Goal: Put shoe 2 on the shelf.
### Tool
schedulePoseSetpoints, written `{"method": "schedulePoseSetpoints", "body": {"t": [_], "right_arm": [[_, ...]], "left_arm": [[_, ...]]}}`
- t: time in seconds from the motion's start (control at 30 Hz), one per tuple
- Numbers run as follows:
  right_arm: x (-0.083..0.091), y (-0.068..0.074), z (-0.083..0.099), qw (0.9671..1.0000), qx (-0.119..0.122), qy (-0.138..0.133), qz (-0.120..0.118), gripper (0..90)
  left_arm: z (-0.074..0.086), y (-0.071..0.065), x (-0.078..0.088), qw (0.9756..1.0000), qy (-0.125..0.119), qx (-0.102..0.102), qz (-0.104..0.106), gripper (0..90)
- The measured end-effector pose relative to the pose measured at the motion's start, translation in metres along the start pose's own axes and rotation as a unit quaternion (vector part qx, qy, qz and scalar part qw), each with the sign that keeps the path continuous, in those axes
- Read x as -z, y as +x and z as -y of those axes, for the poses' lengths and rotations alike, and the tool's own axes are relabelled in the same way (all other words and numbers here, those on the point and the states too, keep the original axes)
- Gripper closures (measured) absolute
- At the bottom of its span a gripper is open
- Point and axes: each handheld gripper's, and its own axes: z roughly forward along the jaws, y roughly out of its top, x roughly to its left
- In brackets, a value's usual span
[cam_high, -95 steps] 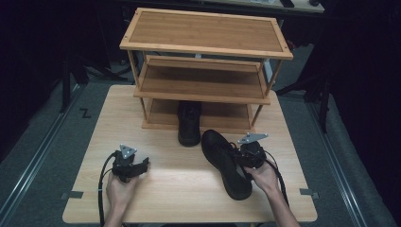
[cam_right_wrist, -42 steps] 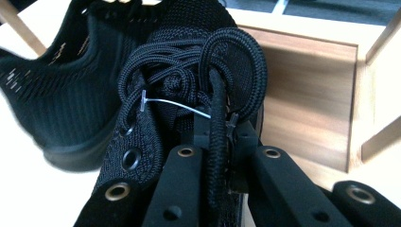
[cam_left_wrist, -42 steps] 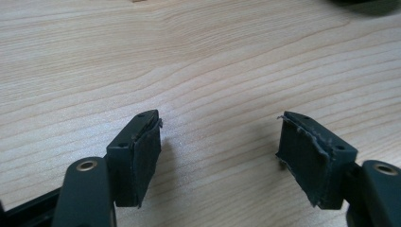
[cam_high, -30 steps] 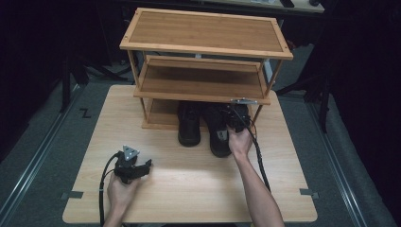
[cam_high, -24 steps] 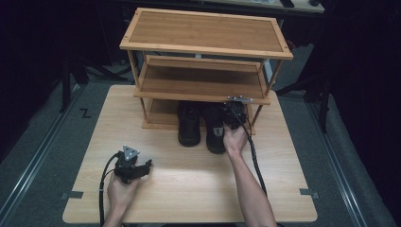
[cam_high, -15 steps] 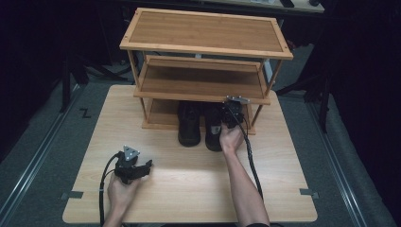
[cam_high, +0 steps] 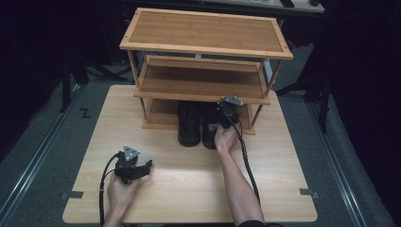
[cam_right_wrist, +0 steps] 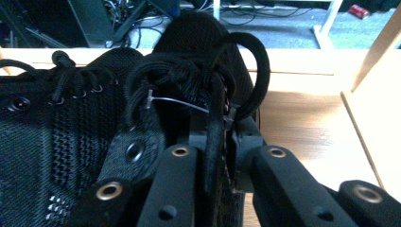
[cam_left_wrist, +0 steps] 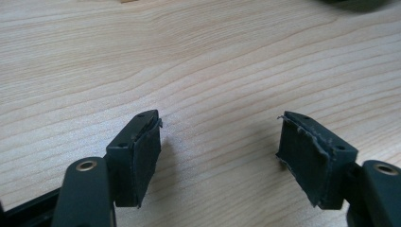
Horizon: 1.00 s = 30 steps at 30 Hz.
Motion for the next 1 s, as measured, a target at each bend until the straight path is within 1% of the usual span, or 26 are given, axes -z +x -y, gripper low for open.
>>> {"method": "schedulePoseSetpoints", "body": {"t": [0.07, 0.2, 0.3, 0.37, 0.4, 0.43, 0.47, 0.5, 0.6, 0.67, 0.7, 0.73, 0.77, 0.83, 0.93, 0.97, 1.0], "right_arm": [[-0.001, 0.0, 0.001, 1.0, 0.004, -0.004, 0.001, 77.2], [-0.001, -0.002, 0.001, 0.9998, 0.017, -0.008, 0.004, 77.0], [-0.001, -0.003, 0.001, 0.9998, 0.02, -0.008, -0.001, 76.1], [-0.002, -0.003, 0.001, 0.9997, 0.02, -0.009, -0.005, 72.8], [-0.002, -0.003, 0.001, 0.9997, 0.02, -0.009, -0.005, 72.8], [-0.001, -0.004, 0.001, 0.9996, 0.025, -0.008, -0.007, 68.0], [-0.001, -0.004, 0.001, 0.9996, 0.025, -0.008, -0.007, 68.0], [-0.001, -0.005, 0.001, 0.9994, 0.031, -0.003, -0.011, 63.7], [0.002, -0.009, -0.002, 0.9993, 0.026, 0.009, -0.024, 58.0], [0.005, -0.01, -0.002, 0.9991, 0.034, 0.011, -0.024, 56.7], [0.008, -0.011, -0.002, 0.9988, 0.042, 0.011, -0.023, 56.2], [0.01, -0.012, -0.003, 0.9985, 0.048, 0.011, -0.024, 55.5], [0.012, -0.012, -0.003, 0.9985, 0.048, 0.011, -0.025, 55.2], [0.017, -0.014, -0.003, 0.998, 0.054, 0.006, -0.033, 54.4], [0.025, -0.014, -0.004, 0.9973, 0.066, 0.002, -0.031, 53.2], [0.025, -0.014, -0.004, 0.9973, 0.066, 0.002, -0.031, 53.2], [0.03, -0.015, -0.003, 0.9968, 0.073, 0.0, -0.032, 52.7]], "left_arm": [[0.0, -0.001, 0.0, 1.0, 0.0, 0.0, 0.0, 30.6], [0.0, -0.001, 0.0, 1.0, -0.001, 0.0, 0.001, 32.2], [-0.001, -0.001, 0.0, 1.0, -0.001, -0.002, 0.002, 33.2], [-0.002, -0.002, -0.001, 1.0, -0.002, -0.005, 0.004, 34.1], [-0.002, -0.002, -0.001, 1.0, -0.002, -0.005, 0.004, 34.6], [-0.003, -0.004, -0.003, 0.9999, 0.0, -0.008, 0.007, 34.9], [-0.003, -0.004, -0.003, 0.9999, 0.0, -0.008, 0.007, 35.1], [-0.007, -0.007, -0.005, 0.9998, 0.002, -0.012, 0.014, 35.1], [-0.018, -0.014, -0.007, 0.9996, -0.005, -0.021, 0.021, 35.3], [-0.021, -0.016, -0.007, 0.9995, -0.01, -0.023, 0.022, 36.1], [-0.033, -0.022, -0.007, 0.999, -0.018, -0.029, 0.028, 36.1], [-0.036, -0.023, -0.007, 0.9989, -0.019, -0.029, 0.03, 36.1], [-0.042, -0.026, -0.008, 0.9987, -0.022, -0.032, 0.034, 36.2], [-0.051, -0.03, -0.008, 0.9982, -0.028, -0.035, 0.039, 36.8], [-0.063, -0.037, -0.009, 0.9976, -0.032, -0.037, 0.049, 37.2], [-0.063, -0.037, -0.009, 0.9976, -0.032, -0.037, 0.049, 37.6], [-0.069, -0.042, -0.011, 0.9972, -0.032, -0.04, 0.055, 37.8]]}}
